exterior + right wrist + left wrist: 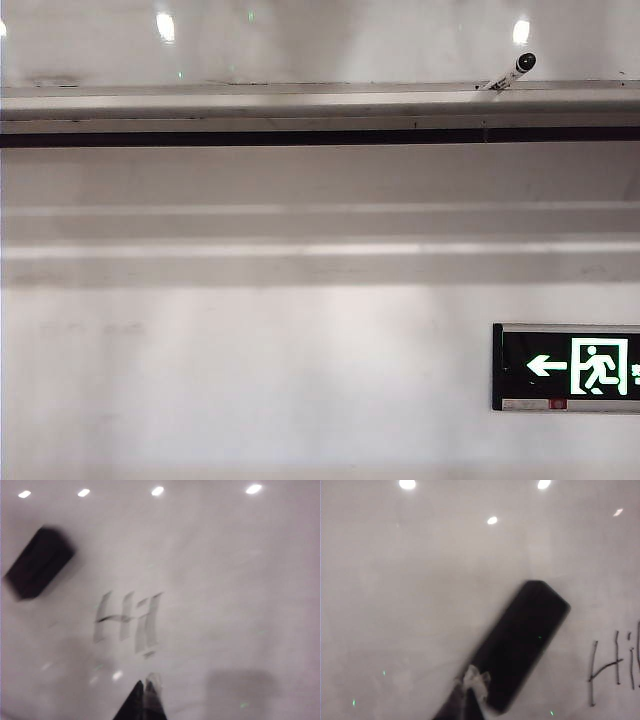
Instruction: Wipe the whiteboard clean using the black magnetic whiteboard eraser attached to the whiteboard.
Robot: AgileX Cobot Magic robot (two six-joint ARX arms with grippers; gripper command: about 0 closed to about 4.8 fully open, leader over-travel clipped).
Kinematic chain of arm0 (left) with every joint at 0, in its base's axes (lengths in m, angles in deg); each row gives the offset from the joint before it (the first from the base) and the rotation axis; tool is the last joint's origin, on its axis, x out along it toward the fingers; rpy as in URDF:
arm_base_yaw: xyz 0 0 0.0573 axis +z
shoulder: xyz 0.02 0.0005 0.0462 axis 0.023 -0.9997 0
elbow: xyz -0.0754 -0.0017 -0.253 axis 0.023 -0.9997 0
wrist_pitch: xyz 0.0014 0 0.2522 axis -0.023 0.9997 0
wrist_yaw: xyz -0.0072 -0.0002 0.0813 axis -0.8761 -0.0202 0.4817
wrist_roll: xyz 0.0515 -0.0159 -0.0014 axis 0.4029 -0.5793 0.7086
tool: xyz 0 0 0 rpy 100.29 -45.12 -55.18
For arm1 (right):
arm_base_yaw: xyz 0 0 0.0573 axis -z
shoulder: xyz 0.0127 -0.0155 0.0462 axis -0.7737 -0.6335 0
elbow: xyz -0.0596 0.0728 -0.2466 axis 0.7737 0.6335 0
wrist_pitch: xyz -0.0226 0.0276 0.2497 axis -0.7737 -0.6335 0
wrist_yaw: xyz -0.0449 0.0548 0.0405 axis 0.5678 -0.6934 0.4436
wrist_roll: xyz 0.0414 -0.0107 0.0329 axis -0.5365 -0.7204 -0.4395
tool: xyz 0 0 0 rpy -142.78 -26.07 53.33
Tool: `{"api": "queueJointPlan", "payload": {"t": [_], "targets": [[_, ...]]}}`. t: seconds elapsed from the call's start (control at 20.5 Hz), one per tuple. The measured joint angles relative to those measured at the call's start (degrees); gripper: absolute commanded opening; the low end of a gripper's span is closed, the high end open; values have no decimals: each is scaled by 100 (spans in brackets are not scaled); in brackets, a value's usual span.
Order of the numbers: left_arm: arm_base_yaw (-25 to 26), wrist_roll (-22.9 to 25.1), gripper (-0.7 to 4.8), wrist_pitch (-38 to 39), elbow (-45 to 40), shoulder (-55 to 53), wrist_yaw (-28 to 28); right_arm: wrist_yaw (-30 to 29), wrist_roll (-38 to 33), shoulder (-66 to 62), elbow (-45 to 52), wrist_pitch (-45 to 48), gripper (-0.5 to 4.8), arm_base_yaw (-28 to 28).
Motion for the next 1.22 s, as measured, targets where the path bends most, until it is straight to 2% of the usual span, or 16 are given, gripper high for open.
{"api": "queueJointPlan", "payload": {"t": [0.05, 0.1, 0.34, 0.44, 0.63, 0.88, 1.22], "targets": [[-173, 208, 381, 13, 136, -157, 166, -28, 15, -37, 2, -50, -6, -103], [-291, 468, 479, 4, 275, -328, 240, -28, 20, -68, 2, -66, -6, -190], [-527, 1283, 479, -820, 354, -879, 446, -35, 20, -227, 0, -66, -6, -402], [-544, 1762, 479, -964, 350, -1078, 435, -13, 20, -240, 0, -63, -6, -404], [-686, 2940, 479, -1956, 352, -1668, 557, -66, 37, -238, 0, -326, -6, -457], [-627, 3311, 479, -2883, 348, -1961, 791, -142, 39, -245, 0, -669, -6, -457], [-382, 3303, 479, -3106, 352, -2041, 625, -142, 37, -247, 0, -667, -6, -455]]}}
